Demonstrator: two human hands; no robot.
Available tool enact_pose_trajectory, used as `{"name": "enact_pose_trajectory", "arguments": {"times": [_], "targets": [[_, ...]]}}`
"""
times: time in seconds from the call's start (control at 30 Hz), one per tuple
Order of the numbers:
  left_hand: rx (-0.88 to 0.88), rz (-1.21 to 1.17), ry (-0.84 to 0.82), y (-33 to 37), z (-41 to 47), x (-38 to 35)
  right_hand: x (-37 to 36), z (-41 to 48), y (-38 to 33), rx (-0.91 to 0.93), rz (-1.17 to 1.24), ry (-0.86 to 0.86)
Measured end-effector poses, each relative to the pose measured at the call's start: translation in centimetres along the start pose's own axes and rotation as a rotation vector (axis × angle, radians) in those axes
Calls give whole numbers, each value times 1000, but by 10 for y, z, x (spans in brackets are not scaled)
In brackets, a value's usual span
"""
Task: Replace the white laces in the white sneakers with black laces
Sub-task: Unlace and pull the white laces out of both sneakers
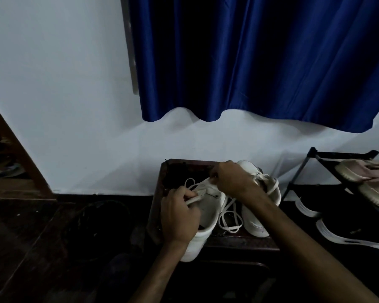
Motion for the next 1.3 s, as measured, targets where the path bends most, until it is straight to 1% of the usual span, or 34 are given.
{"name": "enact_pose_trajectory", "arguments": {"times": [0.1, 0.23, 0.33, 0.4, 0.43, 0.5, 0.6, 0.67, 0.77, 0.8, 0.87, 0.97, 1.0, 1.07, 1.1, 1.13, 1.2, 1.27, 1.3], "targets": [[62, -122, 34, -3, -4, -4, -2, -5, -8, 26, -65, -88], [85, -333, 117, 2, -14, -5, 2, -8, -11, 18, -130, -36], [116, -541, 204, 7, -17, 4, 18, -6, 4, -30, -62, 9], [79, -507, 241, 13, -6, 15, 41, -2, 15, -44, 22, 58], [7, -470, 239, 23, 3, 21, 55, 0, 20, -47, 64, 89], [-130, -405, 174, 56, 22, 24, 90, -1, 27, -47, 161, 154], [-285, -292, 12, 114, 50, 7, 145, -3, 24, 2, 312, 261], [-272, -327, -142, 144, 70, -16, 178, -7, 18, 39, 426, 334], [-175, -515, -421, 166, 79, -50, 209, -12, 15, 43, 633, 436], [-150, -557, -469, 170, 75, -54, 214, -15, 18, 29, 655, 470], [-79, -657, -425, 164, 78, -49, 214, -17, 28, -2, 705, 515], [57, -916, -292, 139, 89, -24, 188, -21, 48, -65, 819, 508], [101, -1029, -280, 132, 91, -18, 174, -21, 49, -88, 847, 494], [186, -1213, -254, 124, 92, -10, 145, -22, 38, -93, 890, 465], [216, -1250, -216, 121, 94, -10, 134, -24, 26, -67, 884, 461], [250, -1307, -169, 118, 95, -11, 125, -26, 10, -29, 862, 464], [370, -1414, -10, 108, 94, -12, 109, -31, -16, 23, 857, 499], [465, -1515, 151, 96, 93, -8, 92, -34, -29, -15, 948, 502], [469, -1552, 210, 92, 93, -1, 81, -34, -31, -61, 1037, 460]]}}
Point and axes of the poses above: each hand's wrist, its own z-axis towards the middle knuckle, its own x-axis out of the back of the hand, y = z × x, the point moved 8 cm from there along z, towards the middle knuckle, and after that the axes turned 13 degrees about -z, right-handed, at the moved point
